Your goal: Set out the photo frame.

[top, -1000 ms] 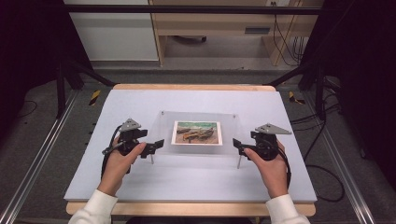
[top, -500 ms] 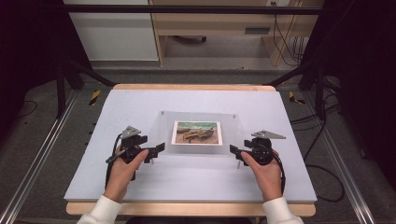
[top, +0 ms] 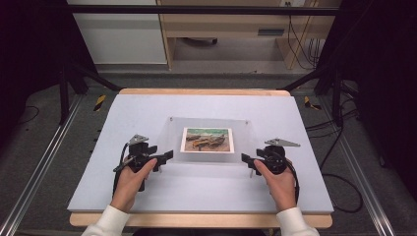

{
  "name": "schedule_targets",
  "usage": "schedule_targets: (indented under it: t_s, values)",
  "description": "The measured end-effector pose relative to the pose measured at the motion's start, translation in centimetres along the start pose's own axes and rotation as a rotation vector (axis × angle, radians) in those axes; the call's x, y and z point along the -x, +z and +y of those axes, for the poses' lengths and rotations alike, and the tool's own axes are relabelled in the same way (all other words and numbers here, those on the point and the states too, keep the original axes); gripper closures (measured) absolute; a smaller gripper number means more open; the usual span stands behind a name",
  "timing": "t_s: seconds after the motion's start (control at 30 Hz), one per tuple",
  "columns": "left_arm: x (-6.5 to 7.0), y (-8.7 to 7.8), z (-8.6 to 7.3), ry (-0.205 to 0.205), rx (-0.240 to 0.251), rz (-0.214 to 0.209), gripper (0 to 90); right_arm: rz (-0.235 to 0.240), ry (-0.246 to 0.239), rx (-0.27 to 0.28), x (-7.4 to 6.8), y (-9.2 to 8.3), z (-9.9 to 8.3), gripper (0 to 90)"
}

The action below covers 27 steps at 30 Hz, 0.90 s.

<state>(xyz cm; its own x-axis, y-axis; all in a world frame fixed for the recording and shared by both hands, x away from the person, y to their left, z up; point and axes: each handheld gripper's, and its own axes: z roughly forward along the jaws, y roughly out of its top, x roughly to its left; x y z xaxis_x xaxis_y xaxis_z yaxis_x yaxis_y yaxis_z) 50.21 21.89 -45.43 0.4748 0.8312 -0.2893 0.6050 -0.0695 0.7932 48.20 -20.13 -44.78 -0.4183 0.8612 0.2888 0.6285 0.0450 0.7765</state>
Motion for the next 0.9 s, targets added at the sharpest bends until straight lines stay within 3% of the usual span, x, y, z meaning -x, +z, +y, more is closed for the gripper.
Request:
schedule_targets:
  t_s: [0.4, 0.53, 0.57, 0.63, 0.77, 0.9]
  values:
    - [0.02, 0.29, -0.22, -0.038, -0.009, -0.015, 14.7, 0.022, 0.063, -0.013, 0.24, 0.28, -0.18, 22.9]
    - [0.02, 0.57, -0.47, -0.08, -0.02, -0.068, 13.7, 0.034, 0.08, -0.015, 0.17, 0.5, -0.26, 20.0]
    - [0.09, 0.61, -0.49, -0.085, -0.016, -0.065, 13.7, 0.034, 0.084, -0.015, 0.13, 0.49, -0.28, 20.0]
    - [0.17, 0.61, -0.44, -0.086, -0.021, -0.057, 13.8, 0.034, 0.075, -0.011, 0.16, 0.47, -0.3, 20.0]
    - [0.09, 0.6, -0.44, -0.085, -0.02, -0.061, 14.0, 0.053, 0.12, -0.021, 0.3, 0.41, -0.46, 19.8]
    - [0.05, 0.59, -0.48, -0.086, -0.018, -0.062, 14.4, 0.071, 0.135, -0.026, 0.44, 0.45, -0.59, 17.2]
